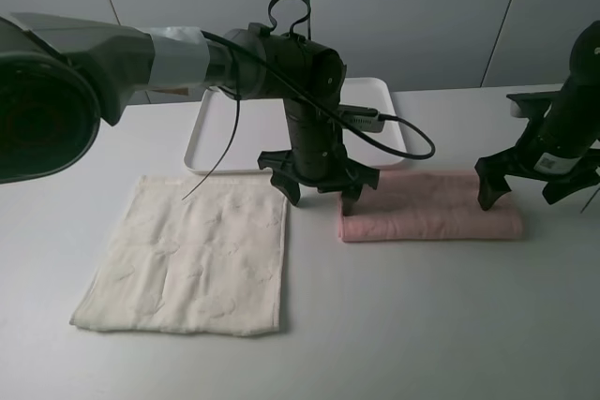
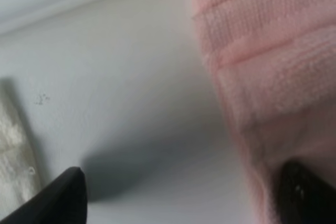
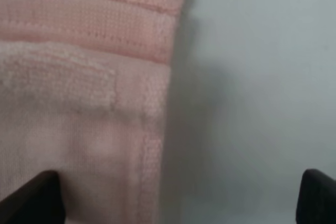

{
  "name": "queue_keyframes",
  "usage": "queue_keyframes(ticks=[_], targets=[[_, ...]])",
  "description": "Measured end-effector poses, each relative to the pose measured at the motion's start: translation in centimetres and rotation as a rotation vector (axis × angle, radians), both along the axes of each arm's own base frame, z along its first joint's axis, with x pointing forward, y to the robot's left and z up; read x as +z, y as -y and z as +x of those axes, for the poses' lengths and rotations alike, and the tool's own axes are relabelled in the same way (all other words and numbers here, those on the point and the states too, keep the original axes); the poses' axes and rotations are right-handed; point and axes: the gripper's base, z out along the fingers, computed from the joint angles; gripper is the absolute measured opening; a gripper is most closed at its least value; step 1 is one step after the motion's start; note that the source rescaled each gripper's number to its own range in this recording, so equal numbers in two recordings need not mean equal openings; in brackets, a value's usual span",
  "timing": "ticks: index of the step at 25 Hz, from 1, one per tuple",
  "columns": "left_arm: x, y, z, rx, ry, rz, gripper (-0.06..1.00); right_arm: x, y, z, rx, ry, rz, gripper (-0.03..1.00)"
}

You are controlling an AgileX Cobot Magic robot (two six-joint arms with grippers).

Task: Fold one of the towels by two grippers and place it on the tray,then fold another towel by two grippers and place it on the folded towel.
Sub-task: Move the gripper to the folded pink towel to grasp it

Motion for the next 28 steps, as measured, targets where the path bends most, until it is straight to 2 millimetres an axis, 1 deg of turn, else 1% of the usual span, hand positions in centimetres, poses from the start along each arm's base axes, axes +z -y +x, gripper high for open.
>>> queue_keyframes(ticks=[2, 10, 13, 16, 19, 25, 28], targets=[[0.0, 0.0, 0.0, -0.002, -0.003, 0.003, 1.0, -0.3, 0.0, 0.0, 0.0, -0.008, 0.0, 0.95], [0.0, 0.0, 0.0, -0.006, -0.004, 0.005, 1.0, -0.3, -0.2, 0.1, -0.039, 0.0, 0.023, 0.94], [0.0, 0.0, 0.0, -0.006, -0.004, 0.005, 1.0, -0.4, -0.2, 0.1, -0.046, -0.001, 0.029, 0.91], [0.0, 0.0, 0.0, -0.006, -0.004, 0.005, 1.0, -0.9, -0.3, 0.1, -0.05, -0.017, 0.031, 0.87], [0.0, 0.0, 0.0, -0.006, -0.004, 0.005, 1.0, -1.5, -0.3, 0.1, -0.057, -0.035, 0.037, 0.85], [0.0, 0.0, 0.0, -0.006, -0.004, 0.005, 1.0, -1.7, -0.4, 0.1, -0.067, -0.036, 0.045, 0.83], [0.0, 0.0, 0.0, -0.006, -0.004, 0.005, 1.0, -1.7, -0.4, 0.1, -0.072, -0.034, 0.048, 0.76]])
